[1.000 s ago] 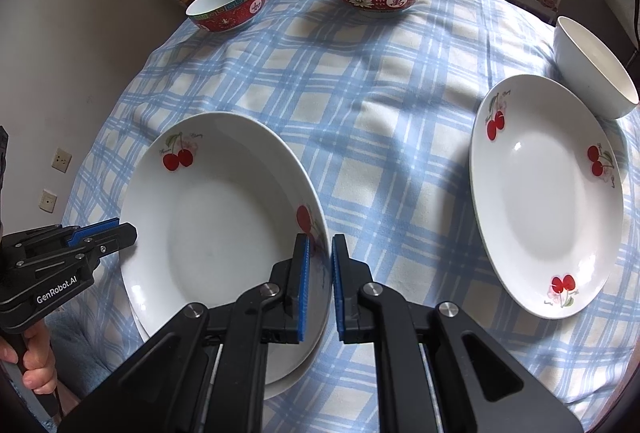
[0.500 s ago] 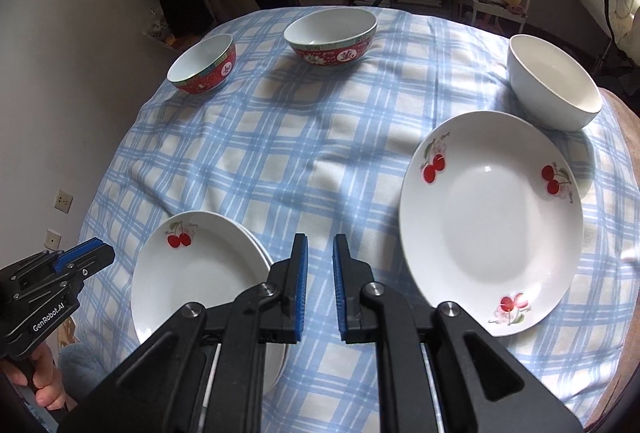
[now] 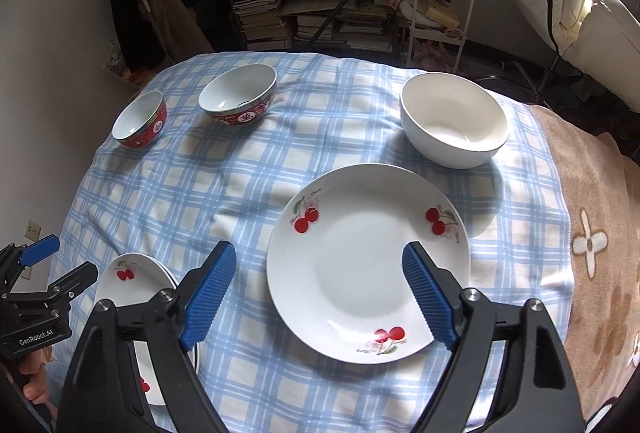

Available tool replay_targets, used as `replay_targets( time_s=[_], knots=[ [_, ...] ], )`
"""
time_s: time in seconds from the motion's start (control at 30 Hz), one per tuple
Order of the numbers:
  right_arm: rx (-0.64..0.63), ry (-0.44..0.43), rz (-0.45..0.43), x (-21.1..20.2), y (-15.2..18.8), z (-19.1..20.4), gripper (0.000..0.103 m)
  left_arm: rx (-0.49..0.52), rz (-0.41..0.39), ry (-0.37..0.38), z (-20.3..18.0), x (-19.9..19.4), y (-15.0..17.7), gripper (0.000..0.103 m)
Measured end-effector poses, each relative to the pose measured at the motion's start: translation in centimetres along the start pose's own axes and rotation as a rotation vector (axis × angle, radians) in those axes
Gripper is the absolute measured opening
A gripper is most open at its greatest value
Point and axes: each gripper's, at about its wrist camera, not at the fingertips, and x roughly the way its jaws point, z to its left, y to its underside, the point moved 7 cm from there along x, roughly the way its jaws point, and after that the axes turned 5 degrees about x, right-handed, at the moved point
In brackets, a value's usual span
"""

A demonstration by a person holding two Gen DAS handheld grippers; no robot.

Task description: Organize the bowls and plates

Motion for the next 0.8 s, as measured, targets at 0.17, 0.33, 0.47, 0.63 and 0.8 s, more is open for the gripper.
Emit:
replay_targets(
  time_s=[0.17, 0.33, 0.47, 0.63, 0.8],
  knots=[
    [0.013, 0.026, 0.004, 0.3, -0.7, -2.4, 0.090, 0.024, -0.001, 0.019, -2.4, 0.6, -1.6, 0.086],
    [0.046, 0.048, 0.005, 0.7, -1.2, -4.7, 0.090, 0.061, -0.017, 0.012, -5.0, 1.1, -3.7, 0.086],
    [0.073, 0.074, 0.005, 1.2, -1.3, -6.7, 0.090, 0.067, -0.025, 0.030, -7.0, 1.8, -5.2, 0.086],
    [0.143, 0.063, 0.033, 2.4, -1.1, -9.4, 0.090, 0.078, -0.009, 0.044, -9.1, 3.6, -6.4, 0.086],
    [0.198, 0.082, 0.049, 3.5, -0.6, -11.7, 0.090, 0.095, 0.025, 0.070, -10.9, 5.8, -6.5, 0.086]
  ],
)
